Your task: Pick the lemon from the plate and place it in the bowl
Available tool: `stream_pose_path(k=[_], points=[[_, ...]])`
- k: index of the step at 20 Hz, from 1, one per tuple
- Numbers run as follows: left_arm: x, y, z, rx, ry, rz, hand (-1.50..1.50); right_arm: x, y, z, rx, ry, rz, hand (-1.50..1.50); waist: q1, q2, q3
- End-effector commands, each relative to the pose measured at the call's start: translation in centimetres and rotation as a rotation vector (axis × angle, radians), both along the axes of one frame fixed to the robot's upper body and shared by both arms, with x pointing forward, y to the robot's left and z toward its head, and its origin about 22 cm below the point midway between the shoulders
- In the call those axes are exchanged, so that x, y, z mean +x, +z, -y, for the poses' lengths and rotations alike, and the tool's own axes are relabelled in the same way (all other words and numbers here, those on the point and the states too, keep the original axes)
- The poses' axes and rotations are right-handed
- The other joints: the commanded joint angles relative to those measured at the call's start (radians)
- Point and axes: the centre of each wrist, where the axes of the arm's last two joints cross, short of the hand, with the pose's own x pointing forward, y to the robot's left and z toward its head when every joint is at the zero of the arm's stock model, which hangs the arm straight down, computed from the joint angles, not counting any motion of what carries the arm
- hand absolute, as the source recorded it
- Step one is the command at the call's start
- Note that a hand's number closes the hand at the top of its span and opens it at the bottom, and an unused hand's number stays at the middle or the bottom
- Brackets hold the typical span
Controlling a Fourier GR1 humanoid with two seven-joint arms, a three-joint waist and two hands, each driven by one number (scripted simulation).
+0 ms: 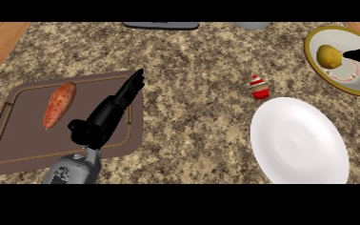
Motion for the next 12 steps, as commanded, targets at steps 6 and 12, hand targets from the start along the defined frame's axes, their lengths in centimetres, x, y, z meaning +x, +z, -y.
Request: stream_pose_path(k=[6, 12], points=[[-0.5, -0.3, -1.0, 0.008, 0.015, -0.008, 0.0, -1.5, 0.5, 2.6, 0.142, -0.213, 0.326, -1.5, -0.014, -0.008, -0.001], [-0.6, -0.2, -0.2, 0.015, 0.041, -0.015, 0.0, -5.4, 1.6, 7.7, 0.242, -0.269, 0.423, -1.5, -0.033, -0.014, -0.001]])
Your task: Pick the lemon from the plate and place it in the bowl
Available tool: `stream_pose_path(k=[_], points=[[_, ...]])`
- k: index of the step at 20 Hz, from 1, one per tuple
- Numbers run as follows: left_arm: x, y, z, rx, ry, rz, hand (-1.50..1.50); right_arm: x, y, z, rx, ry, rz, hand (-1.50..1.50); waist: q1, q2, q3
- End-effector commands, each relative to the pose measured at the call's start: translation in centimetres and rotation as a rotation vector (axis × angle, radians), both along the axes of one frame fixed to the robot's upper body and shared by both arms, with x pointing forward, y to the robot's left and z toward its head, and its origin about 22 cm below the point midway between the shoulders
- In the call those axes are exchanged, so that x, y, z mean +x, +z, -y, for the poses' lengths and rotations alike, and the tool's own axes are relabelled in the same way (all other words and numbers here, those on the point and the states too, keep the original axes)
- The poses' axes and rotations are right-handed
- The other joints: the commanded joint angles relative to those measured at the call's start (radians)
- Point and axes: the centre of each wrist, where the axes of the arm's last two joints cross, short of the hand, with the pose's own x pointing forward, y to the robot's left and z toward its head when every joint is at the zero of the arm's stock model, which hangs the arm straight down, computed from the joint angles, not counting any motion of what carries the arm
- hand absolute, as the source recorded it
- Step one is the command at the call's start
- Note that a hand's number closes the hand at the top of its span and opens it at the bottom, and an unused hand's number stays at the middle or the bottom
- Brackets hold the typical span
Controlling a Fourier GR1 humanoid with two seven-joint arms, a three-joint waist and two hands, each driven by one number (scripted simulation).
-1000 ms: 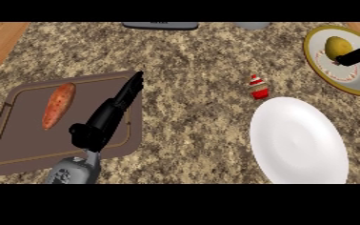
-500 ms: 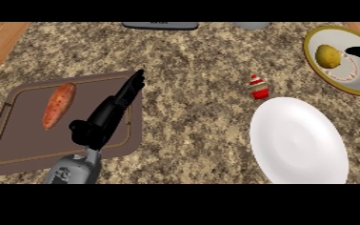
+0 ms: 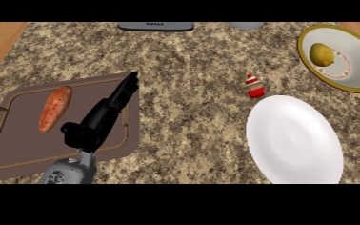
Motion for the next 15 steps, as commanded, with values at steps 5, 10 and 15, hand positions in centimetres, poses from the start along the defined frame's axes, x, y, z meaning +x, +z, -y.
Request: stream_pose_path(k=[5, 10, 15], points=[[-0.3, 0.3, -0.7, -0.009, 0.024, -0.022, 0.0, -8.7, -1.9, 7.6, 0.038, -0.082, 0.12, -1.5, -0.032, -0.01, -0.001], [0.4, -0.1, 0.8, -0.022, 0.026, -0.013, 0.0, -14.1, -4.4, 10.4, 0.043, -0.088, 0.17, -1.5, -0.034, -0.01, -0.001], [-0.4, -0.5, -0.9, 0.001, 0.027, -0.001, 0.0, -18.0, -5.5, 11.9, 0.08, -0.024, 0.163, -1.5, -0.025, -0.011, -0.002]])
